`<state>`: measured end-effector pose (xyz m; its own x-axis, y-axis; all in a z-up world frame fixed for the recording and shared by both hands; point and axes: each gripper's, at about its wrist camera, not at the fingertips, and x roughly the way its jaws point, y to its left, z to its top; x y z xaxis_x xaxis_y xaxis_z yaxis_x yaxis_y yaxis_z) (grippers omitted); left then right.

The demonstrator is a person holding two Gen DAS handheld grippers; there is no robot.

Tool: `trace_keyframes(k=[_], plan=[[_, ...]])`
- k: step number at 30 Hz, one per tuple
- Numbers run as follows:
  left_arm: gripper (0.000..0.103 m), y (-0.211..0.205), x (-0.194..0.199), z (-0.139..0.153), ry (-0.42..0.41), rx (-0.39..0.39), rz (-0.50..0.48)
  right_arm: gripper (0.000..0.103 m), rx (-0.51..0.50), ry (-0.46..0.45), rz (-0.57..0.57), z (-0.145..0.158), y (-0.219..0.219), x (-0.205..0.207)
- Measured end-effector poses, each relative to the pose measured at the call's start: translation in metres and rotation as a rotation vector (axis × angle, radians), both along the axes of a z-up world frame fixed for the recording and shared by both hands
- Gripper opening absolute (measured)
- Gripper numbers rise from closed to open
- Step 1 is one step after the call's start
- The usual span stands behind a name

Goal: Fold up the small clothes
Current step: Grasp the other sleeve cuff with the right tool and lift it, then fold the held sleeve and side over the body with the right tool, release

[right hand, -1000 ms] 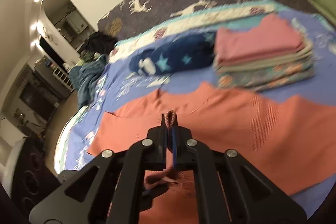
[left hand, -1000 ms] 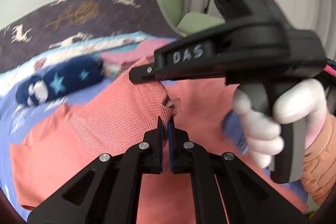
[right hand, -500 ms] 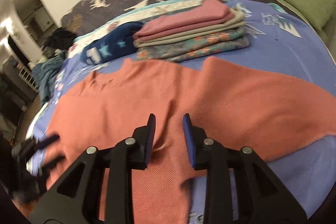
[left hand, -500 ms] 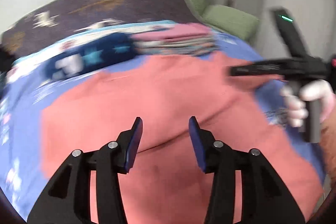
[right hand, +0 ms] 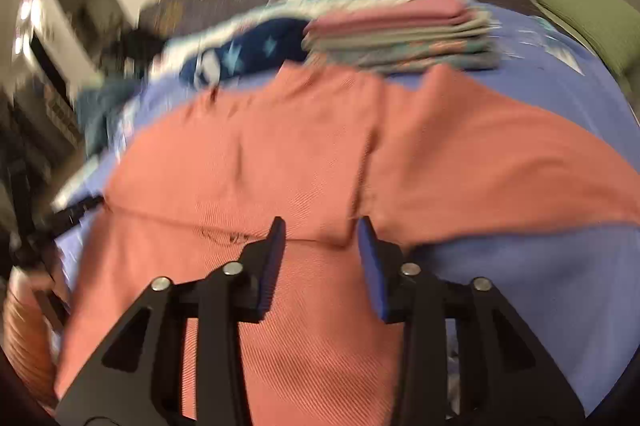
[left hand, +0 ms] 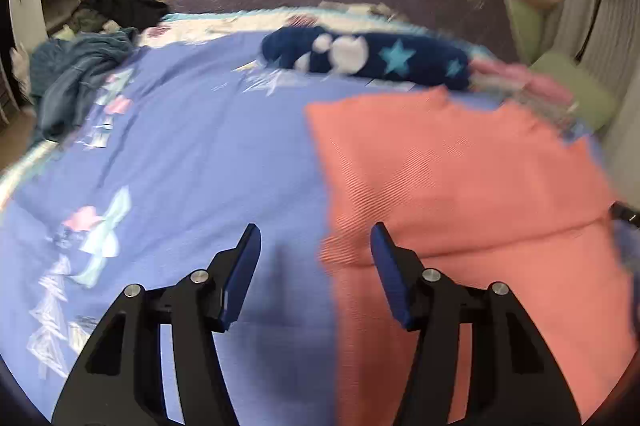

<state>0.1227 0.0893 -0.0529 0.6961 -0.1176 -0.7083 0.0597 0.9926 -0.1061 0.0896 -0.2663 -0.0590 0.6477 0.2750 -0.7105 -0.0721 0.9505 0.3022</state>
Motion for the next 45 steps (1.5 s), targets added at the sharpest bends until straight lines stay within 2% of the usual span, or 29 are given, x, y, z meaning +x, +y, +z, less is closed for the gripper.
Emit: trace_keyframes(k=[2, 3, 4, 6, 7, 10, 11, 12, 17, 23, 25, 26, 27, 28, 31, 34, 36, 39, 40, 42, 45], plan=[[0.050, -0.006, -0.003, 0.009, -0.025, -0.066, -0.041, 0.045, 0.057, -0.018, -0.106, 0.003, -0.034, -0.013], [0.043, -0.010, -0.006, 0.014, -0.038, -0.095, -0.068, 0.045, 0.075, -0.016, -0.160, 0.001, -0.050, -0.018], [0.029, -0.016, -0.003, 0.016, -0.042, -0.119, -0.093, 0.045, 0.098, -0.008, -0.220, -0.002, -0.069, -0.023], [0.016, -0.031, 0.006, 0.018, -0.030, -0.181, -0.156, 0.047, 0.192, 0.031, -0.372, -0.011, -0.118, -0.039], [0.014, -0.038, 0.010, 0.017, -0.020, -0.194, -0.176, 0.048, 0.249, 0.048, -0.442, -0.017, -0.140, -0.047], [0.014, -0.062, 0.032, -0.005, 0.059, -0.161, -0.207, 0.048, 0.346, 0.056, -0.555, -0.028, -0.180, -0.062], [0.014, -0.070, 0.044, -0.025, 0.128, -0.116, -0.198, 0.051, 0.366, 0.060, -0.598, -0.033, -0.195, -0.066], [0.014, -0.076, 0.044, -0.034, 0.141, -0.105, -0.195, 0.052, 0.377, 0.065, -0.628, -0.036, -0.203, -0.068], [0.014, -0.079, 0.046, -0.036, 0.123, -0.112, -0.196, 0.053, 0.501, 0.047, -0.778, -0.058, -0.250, -0.070], [0.015, -0.095, 0.043, -0.035, 0.105, 0.004, -0.194, 0.054, 0.679, -0.014, -0.968, -0.085, -0.299, -0.058], [0.015, -0.098, 0.041, -0.032, 0.097, 0.059, -0.193, 0.050, 0.684, -0.021, -0.999, -0.087, -0.305, -0.053], [0.015, -0.102, 0.041, -0.032, 0.091, 0.089, -0.192, 0.039, 0.668, -0.015, -1.011, -0.087, -0.307, -0.049], [0.015, -0.105, 0.041, -0.032, 0.087, 0.115, -0.191, 0.018, 0.656, -0.009, -1.011, -0.086, -0.307, -0.047], [0.015, -0.109, 0.041, -0.032, 0.081, 0.145, -0.190, 0.011, 0.651, -0.002, -1.004, -0.086, -0.308, -0.041], [0.016, -0.116, 0.039, -0.032, 0.065, 0.203, -0.186, 0.010, 0.671, -0.039, -0.955, -0.074, -0.299, -0.036], [0.016, -0.115, 0.039, -0.032, 0.063, 0.200, -0.184, 0.010, 0.611, -0.124, -0.794, -0.031, -0.265, -0.020], [0.016, -0.113, 0.040, -0.032, 0.064, 0.182, -0.184, 0.010, 0.579, -0.173, -0.646, 0.001, -0.226, -0.002], [0.016, -0.109, 0.041, -0.031, 0.066, 0.150, -0.184, 0.010, 0.520, -0.232, -0.398, 0.045, -0.142, 0.024], [0.016, -0.108, 0.041, -0.032, 0.067, 0.139, -0.185, 0.010, 0.503, -0.238, -0.350, 0.052, -0.124, 0.029], [0.016, -0.105, 0.042, -0.031, 0.070, 0.116, -0.186, 0.010, 0.430, -0.247, -0.192, 0.065, -0.058, 0.045], [0.016, -0.101, 0.042, -0.032, 0.075, 0.077, -0.188, 0.010, 0.344, -0.214, -0.032, 0.065, 0.013, 0.065]])
